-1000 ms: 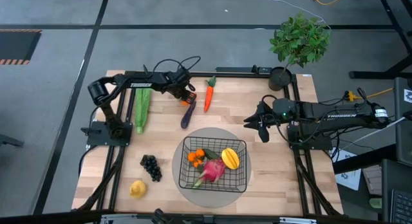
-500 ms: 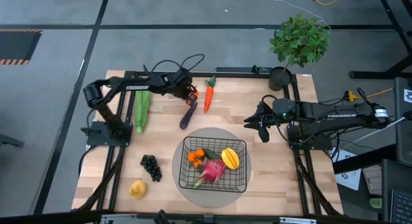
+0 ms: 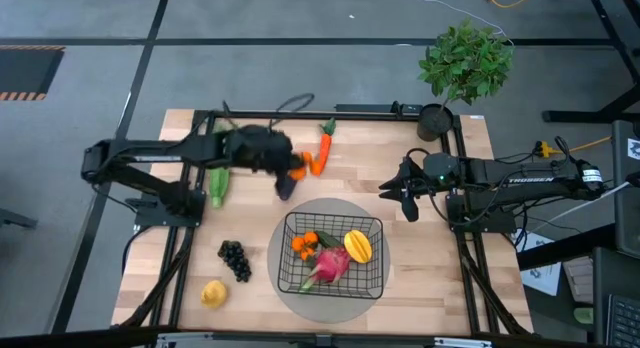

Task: Build produce basket
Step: Put the oranges into the black wire basket, then put the purple eggplant into the black wire basket

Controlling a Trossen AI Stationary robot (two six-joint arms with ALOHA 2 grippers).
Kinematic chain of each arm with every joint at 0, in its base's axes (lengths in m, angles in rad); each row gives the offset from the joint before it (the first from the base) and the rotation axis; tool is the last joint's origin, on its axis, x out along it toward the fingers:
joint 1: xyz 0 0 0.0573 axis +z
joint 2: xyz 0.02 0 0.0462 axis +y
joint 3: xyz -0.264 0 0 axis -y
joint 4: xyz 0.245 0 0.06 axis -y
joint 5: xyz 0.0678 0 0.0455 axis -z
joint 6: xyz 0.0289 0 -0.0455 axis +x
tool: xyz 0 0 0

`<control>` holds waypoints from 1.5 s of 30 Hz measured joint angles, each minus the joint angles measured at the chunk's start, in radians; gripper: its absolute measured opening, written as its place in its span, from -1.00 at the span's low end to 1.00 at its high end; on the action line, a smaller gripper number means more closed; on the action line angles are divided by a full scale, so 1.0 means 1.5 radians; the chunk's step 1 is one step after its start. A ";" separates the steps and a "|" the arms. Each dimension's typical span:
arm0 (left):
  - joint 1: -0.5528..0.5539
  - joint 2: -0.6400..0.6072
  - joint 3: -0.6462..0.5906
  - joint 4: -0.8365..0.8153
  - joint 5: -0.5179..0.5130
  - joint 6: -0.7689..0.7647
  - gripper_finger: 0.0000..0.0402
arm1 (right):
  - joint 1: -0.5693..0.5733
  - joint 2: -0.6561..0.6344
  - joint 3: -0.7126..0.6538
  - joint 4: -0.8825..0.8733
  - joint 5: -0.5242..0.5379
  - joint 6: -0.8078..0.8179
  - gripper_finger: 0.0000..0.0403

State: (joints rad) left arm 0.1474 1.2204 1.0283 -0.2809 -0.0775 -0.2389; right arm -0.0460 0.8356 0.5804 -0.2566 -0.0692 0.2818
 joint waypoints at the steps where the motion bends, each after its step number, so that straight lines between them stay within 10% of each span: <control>1: -0.024 -0.004 0.000 0.006 0.011 0.010 -1.00 | 0.000 0.000 0.000 0.000 0.000 -0.001 -0.39; 11: -0.201 0.051 0.000 0.066 0.053 0.117 -0.99 | 0.000 0.000 0.000 0.001 0.000 -0.001 -0.39; 24: -0.241 0.082 0.000 0.130 0.023 0.133 -0.67 | 0.000 0.000 0.000 0.000 -0.001 0.002 -0.39; 38: -0.201 0.059 0.001 0.063 -0.576 0.072 -0.68 | 0.000 0.000 0.000 -0.001 -0.001 0.002 -0.39; 45: -0.057 0.058 0.001 -0.089 -0.396 -0.099 -0.68 | 0.000 0.000 0.000 -0.002 -0.001 0.002 -0.39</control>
State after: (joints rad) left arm 0.0617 1.3074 1.0294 -0.4137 -0.6711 -0.3869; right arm -0.0461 0.8356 0.5804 -0.2592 -0.0708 0.2849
